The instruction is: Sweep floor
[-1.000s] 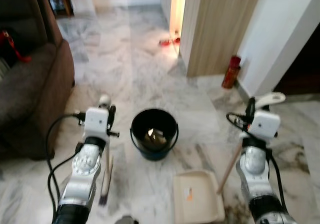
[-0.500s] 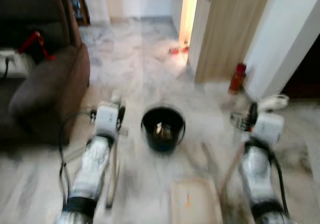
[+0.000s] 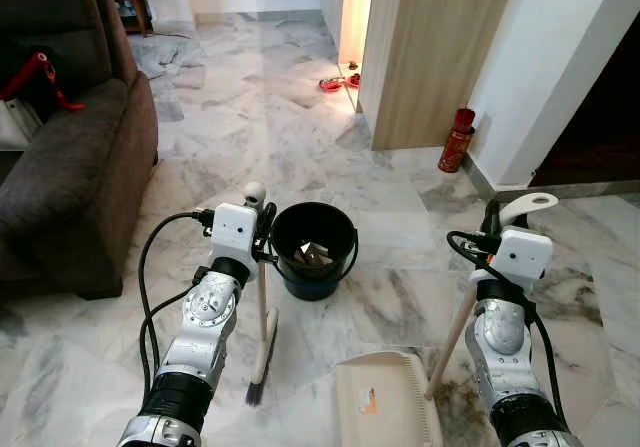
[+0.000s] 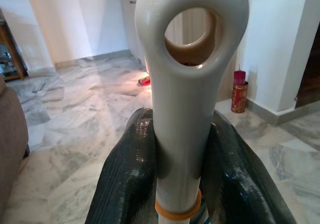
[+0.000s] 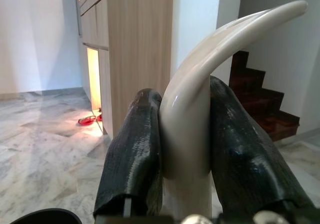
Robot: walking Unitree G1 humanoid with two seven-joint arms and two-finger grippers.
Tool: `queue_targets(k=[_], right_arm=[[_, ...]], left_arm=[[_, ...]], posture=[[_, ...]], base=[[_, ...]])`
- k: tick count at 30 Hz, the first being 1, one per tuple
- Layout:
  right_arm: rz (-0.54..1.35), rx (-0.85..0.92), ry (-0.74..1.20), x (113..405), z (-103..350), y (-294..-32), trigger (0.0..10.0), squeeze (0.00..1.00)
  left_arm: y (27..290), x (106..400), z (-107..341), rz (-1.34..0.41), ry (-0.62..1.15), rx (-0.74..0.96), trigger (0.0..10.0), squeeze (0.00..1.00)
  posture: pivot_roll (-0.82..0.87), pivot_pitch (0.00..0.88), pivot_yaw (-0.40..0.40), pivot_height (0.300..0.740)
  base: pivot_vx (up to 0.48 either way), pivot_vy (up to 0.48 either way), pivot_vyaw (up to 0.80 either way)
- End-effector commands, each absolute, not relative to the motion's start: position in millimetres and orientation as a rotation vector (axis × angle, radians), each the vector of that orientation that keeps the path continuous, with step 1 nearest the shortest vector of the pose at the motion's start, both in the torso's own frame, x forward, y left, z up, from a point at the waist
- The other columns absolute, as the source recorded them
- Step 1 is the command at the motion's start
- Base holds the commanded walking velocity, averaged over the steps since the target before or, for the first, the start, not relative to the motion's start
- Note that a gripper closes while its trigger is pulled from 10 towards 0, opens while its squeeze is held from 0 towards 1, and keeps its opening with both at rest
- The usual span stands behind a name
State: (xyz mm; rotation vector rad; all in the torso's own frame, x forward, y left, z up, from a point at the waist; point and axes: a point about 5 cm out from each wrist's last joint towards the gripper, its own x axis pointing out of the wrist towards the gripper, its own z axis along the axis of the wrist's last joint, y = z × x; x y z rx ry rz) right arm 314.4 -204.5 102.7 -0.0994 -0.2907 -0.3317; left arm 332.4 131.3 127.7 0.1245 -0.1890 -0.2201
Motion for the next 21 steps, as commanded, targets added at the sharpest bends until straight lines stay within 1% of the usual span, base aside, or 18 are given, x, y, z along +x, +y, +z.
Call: queue_targets(k=[1,9,14,21], right_arm=[[-0.355,-0.074,-0.291,316,105,-207,10.0,0.00],[-0.351,-0.076,-0.266,313,99,-204,10.0,0.00],[-0.396,-0.081,-0.270,310,99,-211,10.0,0.00],[-0.412,-0.087,-0.280,309,102,-218,10.0,0.00]], left_arm=[[138,338,138,-0.202,-0.233,0.137,10.0,0.00],[138,342,141,-0.203,-0.238,0.137,10.0,0.00],[136,344,143,-0.202,-0.242,0.133,10.0,0.00],[131,344,143,-0.214,-0.250,0.131,10.0,0.00]], posture=[[0.14,0.008,-0.021,0.740],[0.13,0.005,-0.006,0.740],[0.12,0.000,-0.006,0.740],[0.11,0.000,-0.004,0.740]], base=[[0.000,0.000,0.00],[0.000,0.000,-0.75],[0.000,0.000,-0.80],[0.000,0.000,-0.80]])
